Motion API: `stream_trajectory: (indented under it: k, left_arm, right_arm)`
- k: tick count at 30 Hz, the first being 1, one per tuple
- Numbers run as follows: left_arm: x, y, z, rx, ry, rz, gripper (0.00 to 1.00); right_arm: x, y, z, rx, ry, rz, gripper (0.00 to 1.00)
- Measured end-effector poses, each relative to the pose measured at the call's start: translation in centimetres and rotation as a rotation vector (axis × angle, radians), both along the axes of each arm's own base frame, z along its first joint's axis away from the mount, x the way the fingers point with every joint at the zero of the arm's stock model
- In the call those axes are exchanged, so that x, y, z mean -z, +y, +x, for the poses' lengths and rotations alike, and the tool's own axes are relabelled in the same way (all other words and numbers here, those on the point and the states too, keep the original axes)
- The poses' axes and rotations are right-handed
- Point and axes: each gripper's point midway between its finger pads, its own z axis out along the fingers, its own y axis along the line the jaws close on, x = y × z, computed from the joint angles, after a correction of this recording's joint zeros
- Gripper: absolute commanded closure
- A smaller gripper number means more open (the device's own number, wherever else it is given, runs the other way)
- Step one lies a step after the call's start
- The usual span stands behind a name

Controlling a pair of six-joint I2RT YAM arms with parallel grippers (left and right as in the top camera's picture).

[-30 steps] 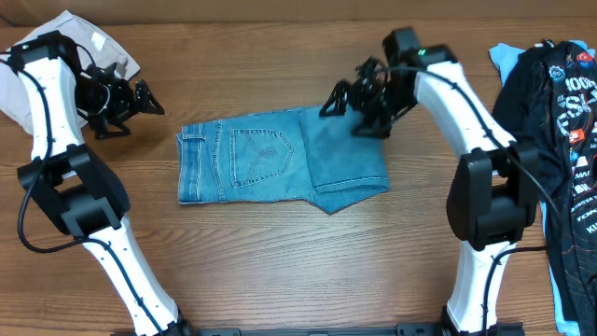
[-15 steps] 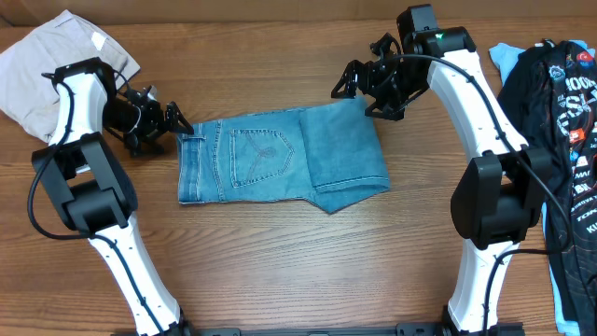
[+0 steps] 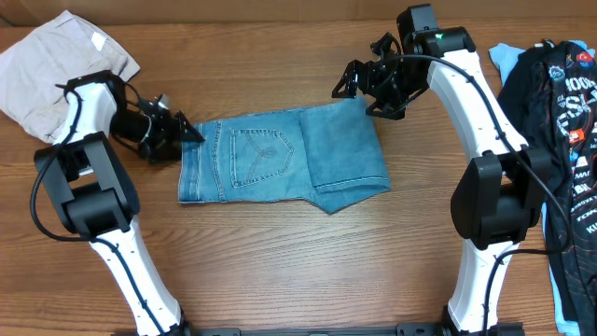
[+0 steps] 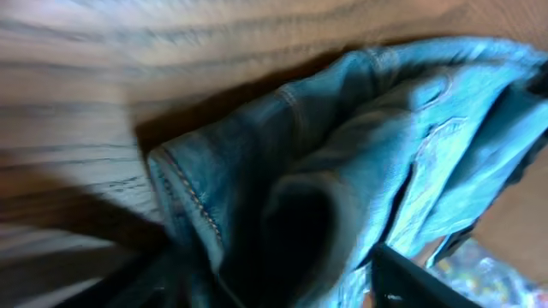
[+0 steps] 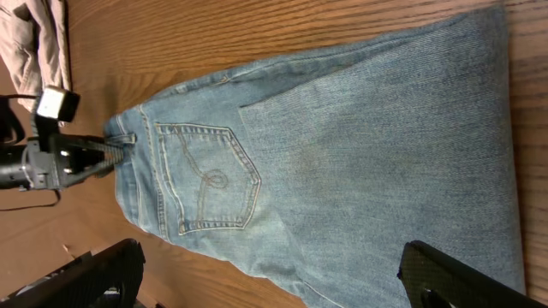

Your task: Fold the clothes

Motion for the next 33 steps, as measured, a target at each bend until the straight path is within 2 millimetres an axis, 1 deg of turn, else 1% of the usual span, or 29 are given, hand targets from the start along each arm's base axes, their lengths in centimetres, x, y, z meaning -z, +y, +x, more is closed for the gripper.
stream_trajectory:
  k: [1, 2, 3, 4, 7, 14, 16, 19, 21, 23, 25, 26, 29, 31, 33]
  left_arm:
    - [0.1, -0.2, -0.1, 0.004, 0.005, 0.000, 0.46]
    - [0.2, -0.5, -0.1, 0.008, 0.007, 0.002, 0.60]
    - [0.4, -0.6, -0.1, 0.014, 0.005, 0.005, 0.79]
    - [0.7, -0.7, -0.1, 0.022, 0.005, 0.013, 0.95]
    - [1.2, -1.2, -0.2, 0.031, 0.010, 0.005, 0.96]
    - [1.1, -0.9, -0.1, 0.000, 0.027, 0.003, 0.96]
    - [0.9, -0.4, 0.0, -0.010, 0.036, 0.008, 0.96]
    - [0.2, 1.4, 0.6, -0.038, 0.057, 0.056, 0.96]
    - [-0.7, 3.4, 1.2, -0.062, 0.053, 0.112, 0.96]
    - [-2.2, 5.6, 1.8, -0.091, 0.044, 0.183, 0.96]
    - [-3.8, 7.3, 2.6, -0.114, 0.021, 0.250, 0.96]
    - [-4.9, 8.2, 3.0, -0.126, 0.002, 0.286, 0.96]
    - [-7.3, 9.4, 3.6, -0.147, -0.027, 0.347, 0.96]
    - [-8.8, 9.5, 4.0, -0.146, -0.055, 0.375, 0.96]
    - [-10.0, 9.3, 4.4, -0.141, -0.081, 0.394, 0.96]
  right_arm:
    - [0.0, 0.0, 0.0, 0.000, 0.000, 0.000, 0.00]
    - [0.0, 0.0, 0.0, 0.000, 0.001, 0.000, 0.00]
    - [0.0, 0.0, 0.0, 0.000, 0.001, 0.000, 0.00]
    - [0.0, 0.0, 0.0, 0.000, 0.000, 0.000, 0.00]
    - [0.0, 0.0, 0.0, 0.000, 0.001, -0.001, 0.00]
    - [0.1, -0.1, 0.0, 0.001, 0.001, -0.005, 0.00]
    - [0.1, -0.1, 0.0, 0.002, 0.002, -0.008, 0.00]
    - [0.4, -0.5, -0.1, 0.007, 0.007, -0.034, 0.00]
    - [0.6, -0.8, -0.1, 0.013, 0.006, -0.056, 0.00]
    - [0.8, -1.1, -0.1, 0.017, 0.007, -0.076, 0.00]
    - [0.9, -1.4, 0.0, 0.022, 0.006, -0.092, 0.00]
    - [1.0, -1.5, 0.0, 0.024, 0.005, -0.101, 0.00]
    - [1.1, -1.8, 0.1, 0.028, 0.001, -0.120, 0.00]
    - [1.2, -2.0, 0.1, 0.031, 0.000, -0.132, 0.00]
    - [1.3, -2.1, 0.2, 0.033, -0.003, -0.141, 0.00]
